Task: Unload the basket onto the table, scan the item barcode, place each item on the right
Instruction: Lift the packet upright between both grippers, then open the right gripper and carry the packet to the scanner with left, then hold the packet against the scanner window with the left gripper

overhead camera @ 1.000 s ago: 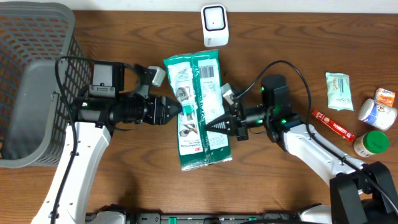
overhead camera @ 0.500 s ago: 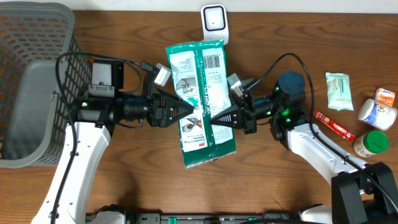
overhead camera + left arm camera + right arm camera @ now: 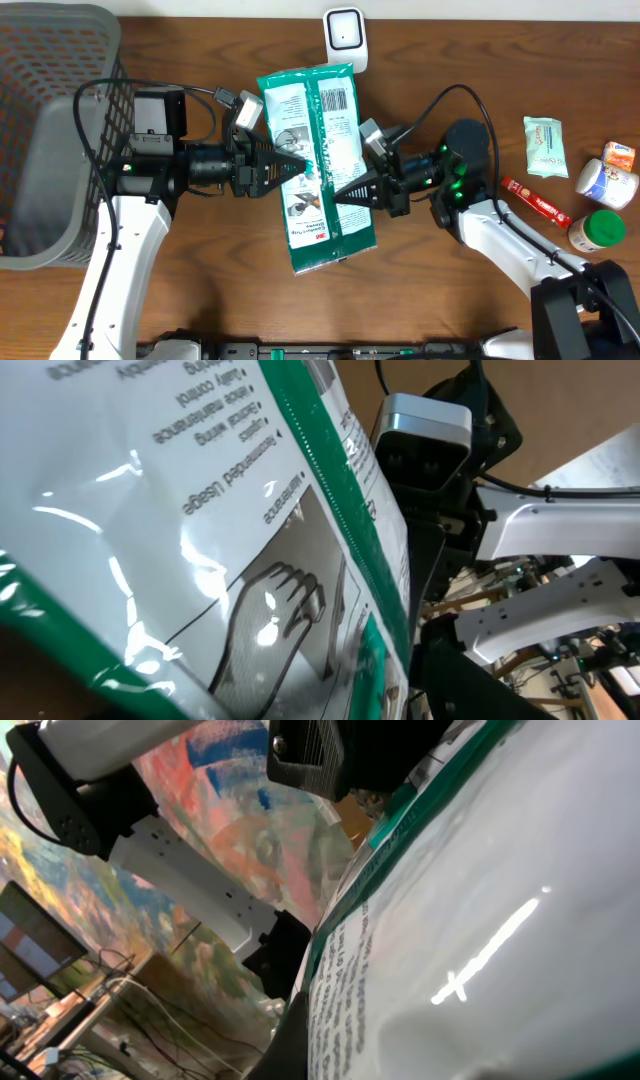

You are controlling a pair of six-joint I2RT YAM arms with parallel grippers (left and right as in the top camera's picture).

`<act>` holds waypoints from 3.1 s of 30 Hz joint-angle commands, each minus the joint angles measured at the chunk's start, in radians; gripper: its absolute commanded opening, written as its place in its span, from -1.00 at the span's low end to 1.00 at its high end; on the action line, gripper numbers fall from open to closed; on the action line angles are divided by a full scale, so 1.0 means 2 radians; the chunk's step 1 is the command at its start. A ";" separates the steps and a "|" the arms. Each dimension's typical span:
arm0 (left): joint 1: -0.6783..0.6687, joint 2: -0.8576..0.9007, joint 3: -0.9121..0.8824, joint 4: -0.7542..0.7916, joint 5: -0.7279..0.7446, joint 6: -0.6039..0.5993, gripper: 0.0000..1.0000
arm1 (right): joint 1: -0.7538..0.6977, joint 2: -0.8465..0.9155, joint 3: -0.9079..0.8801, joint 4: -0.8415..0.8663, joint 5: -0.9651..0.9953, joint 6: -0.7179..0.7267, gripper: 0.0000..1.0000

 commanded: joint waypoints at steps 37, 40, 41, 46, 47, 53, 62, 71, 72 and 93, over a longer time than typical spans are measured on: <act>0.000 -0.004 0.003 0.048 0.014 0.001 -0.85 | 0.032 -0.008 0.002 0.009 0.144 0.019 -0.24; 0.001 -0.004 0.003 0.048 0.013 0.001 -0.85 | 0.016 -0.008 0.002 0.009 0.137 0.023 0.17; 0.001 -0.004 0.003 0.048 0.013 0.001 -0.85 | 0.010 -0.008 0.002 0.009 0.133 0.023 0.46; 0.001 -0.004 0.004 0.054 -0.007 0.003 -0.85 | -0.037 -0.008 0.002 -0.019 0.118 0.023 0.99; 0.001 -0.005 0.004 0.054 -0.033 -0.006 -0.85 | -0.048 -0.008 0.002 -0.030 0.118 0.022 0.99; -0.023 -0.027 0.042 0.011 -0.238 -0.020 -0.86 | -0.113 -0.008 0.002 -0.133 0.116 -0.002 0.98; -0.123 0.008 0.231 -0.189 -0.494 0.037 -0.86 | -0.203 -0.008 0.002 -0.242 0.116 -0.002 0.98; -0.198 0.072 0.287 -0.169 -0.669 0.119 -0.86 | -0.218 -0.008 0.002 -0.260 0.126 -0.009 0.98; -0.203 0.082 0.287 -0.153 -0.683 0.132 -0.86 | -0.218 -0.008 0.002 -0.260 0.126 -0.009 0.98; -0.208 0.375 0.287 0.242 -0.813 0.385 -0.85 | -0.218 -0.008 0.002 -0.260 0.126 -0.009 0.99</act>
